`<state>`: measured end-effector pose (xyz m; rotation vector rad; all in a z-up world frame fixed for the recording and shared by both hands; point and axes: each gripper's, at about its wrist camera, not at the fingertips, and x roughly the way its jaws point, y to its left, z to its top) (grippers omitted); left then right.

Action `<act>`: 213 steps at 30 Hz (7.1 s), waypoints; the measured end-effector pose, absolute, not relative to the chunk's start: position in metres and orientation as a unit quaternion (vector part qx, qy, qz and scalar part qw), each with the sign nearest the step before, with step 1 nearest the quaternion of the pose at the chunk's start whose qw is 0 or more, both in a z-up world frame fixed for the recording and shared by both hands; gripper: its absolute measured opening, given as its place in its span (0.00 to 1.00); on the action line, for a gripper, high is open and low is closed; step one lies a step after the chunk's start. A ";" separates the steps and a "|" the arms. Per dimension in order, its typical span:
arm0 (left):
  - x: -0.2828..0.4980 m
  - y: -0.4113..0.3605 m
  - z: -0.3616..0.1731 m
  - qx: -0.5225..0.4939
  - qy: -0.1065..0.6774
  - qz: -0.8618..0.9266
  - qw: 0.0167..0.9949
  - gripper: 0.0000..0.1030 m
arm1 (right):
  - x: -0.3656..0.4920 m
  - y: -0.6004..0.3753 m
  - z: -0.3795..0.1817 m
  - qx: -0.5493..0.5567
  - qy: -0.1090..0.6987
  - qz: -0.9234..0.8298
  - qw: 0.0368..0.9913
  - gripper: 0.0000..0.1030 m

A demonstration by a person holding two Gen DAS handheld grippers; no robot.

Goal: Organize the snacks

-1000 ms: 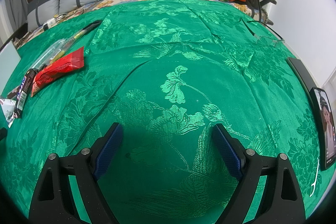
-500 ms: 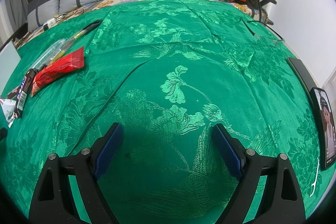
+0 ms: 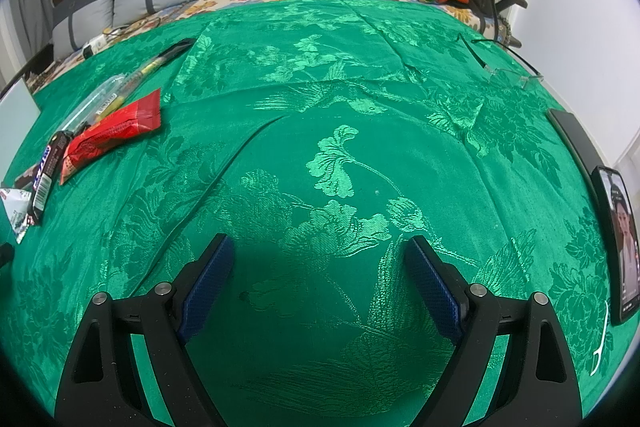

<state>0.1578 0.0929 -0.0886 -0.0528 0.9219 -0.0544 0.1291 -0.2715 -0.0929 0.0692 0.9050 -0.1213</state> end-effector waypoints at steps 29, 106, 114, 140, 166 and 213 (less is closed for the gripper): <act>0.271 0.011 -0.068 0.140 0.526 -0.215 0.810 0.36 | 0.129 -0.271 -0.093 0.035 0.437 -0.057 0.897 0.88; 0.083 0.149 -0.068 -0.119 0.469 -0.046 0.874 0.17 | 0.240 -0.047 -0.072 0.099 0.581 0.160 0.792 0.18; 0.061 0.164 0.003 -0.200 0.396 -0.086 0.892 0.17 | 0.209 -0.051 0.003 0.137 0.532 0.225 0.805 0.18; -0.001 0.336 0.037 -0.160 0.353 0.159 0.908 0.77 | 0.120 0.056 -0.006 -0.044 0.465 0.290 0.835 0.69; 0.151 0.032 -0.084 0.016 0.489 -0.047 0.871 0.93 | 0.135 -0.253 -0.096 0.019 0.437 -0.017 0.899 0.84; 0.186 0.121 -0.091 0.017 0.461 -0.034 0.887 1.00 | 0.134 -0.257 -0.098 0.018 0.437 -0.023 0.899 0.87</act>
